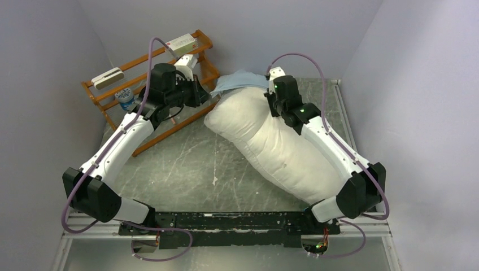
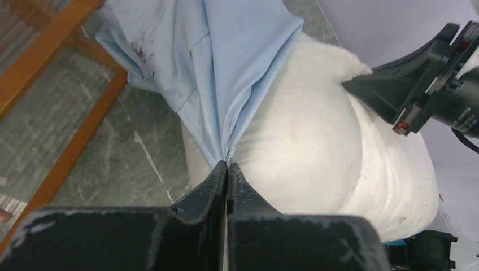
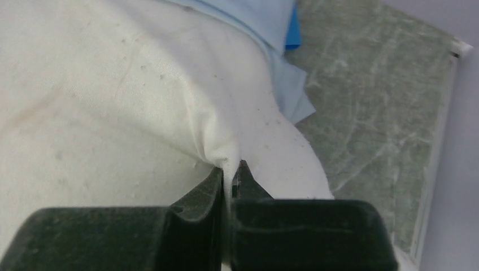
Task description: Put the pillow into the pillowcase
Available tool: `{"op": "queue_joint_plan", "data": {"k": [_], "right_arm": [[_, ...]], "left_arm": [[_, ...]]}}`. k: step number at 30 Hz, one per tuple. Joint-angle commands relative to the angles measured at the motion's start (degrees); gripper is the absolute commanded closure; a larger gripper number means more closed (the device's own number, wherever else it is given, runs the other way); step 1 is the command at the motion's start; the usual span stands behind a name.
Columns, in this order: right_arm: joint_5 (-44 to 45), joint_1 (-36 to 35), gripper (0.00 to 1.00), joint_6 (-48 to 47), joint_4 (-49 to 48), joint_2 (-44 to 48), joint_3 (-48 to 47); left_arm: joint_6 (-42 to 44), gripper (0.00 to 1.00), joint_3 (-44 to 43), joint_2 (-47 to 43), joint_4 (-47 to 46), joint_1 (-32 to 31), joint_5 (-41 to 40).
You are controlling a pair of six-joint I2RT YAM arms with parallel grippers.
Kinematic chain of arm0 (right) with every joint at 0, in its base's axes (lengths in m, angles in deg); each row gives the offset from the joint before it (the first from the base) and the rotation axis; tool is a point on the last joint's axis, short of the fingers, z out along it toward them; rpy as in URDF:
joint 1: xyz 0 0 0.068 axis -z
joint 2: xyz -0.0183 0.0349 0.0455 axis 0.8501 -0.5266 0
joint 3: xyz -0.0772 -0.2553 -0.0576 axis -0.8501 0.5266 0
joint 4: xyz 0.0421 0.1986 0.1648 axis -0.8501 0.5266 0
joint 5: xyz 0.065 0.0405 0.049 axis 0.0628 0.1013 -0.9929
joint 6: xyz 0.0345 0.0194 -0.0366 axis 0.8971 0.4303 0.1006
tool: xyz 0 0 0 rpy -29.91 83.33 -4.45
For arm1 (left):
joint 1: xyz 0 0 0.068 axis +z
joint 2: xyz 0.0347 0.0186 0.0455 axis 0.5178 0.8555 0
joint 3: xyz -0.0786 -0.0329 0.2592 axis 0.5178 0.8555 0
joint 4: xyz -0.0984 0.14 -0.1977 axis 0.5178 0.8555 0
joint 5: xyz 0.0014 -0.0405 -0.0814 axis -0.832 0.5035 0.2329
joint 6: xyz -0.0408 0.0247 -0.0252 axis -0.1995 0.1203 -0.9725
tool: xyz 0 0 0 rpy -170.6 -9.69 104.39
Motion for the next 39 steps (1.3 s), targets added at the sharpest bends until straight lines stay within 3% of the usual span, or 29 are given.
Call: {"op": "queue_joint_plan", "data": {"k": [1,5,10,14,20,23,29,39], "right_arm": [[-13.9,-0.4,1.00,-5.5,3.3,4.2,-0.9],[-25.9,-6.0,1.00,-6.8,5.0,8.9,3.4],[-34.4,-11.1,1.00,-5.9,6.8,16.1,10.5],[-45.0,-12.1,1.00,-3.2,0.2,20.3,16.0],[-55.7,-16.6,1.00,10.5,-21.4,23.8,23.4],[-46.0,-20.1,1.00,13.6,-23.5,21.5,23.0],[-24.7,-20.2,1.00,15.3,-20.6,21.6,22.4],[-11.7,-20.3,1.00,14.5,-22.0,27.5,27.4]], "left_arm": [[3.6,0.95,-4.1,-0.4,-1.8,0.4,2.0],[7.4,0.95,-6.7,0.3,-5.6,0.4,2.3],[11.3,0.95,-13.3,3.6,-1.5,0.5,2.2],[11.8,0.95,-14.0,3.7,-0.8,0.5,6.4],[9.0,0.95,-11.9,1.3,-0.7,0.5,6.1],[9.4,0.95,-11.5,1.3,1.0,0.5,6.0],[12.4,0.95,-8.8,-0.2,3.5,0.5,1.2],[14.8,0.95,-6.4,0.2,4.0,0.5,-3.4]]}}
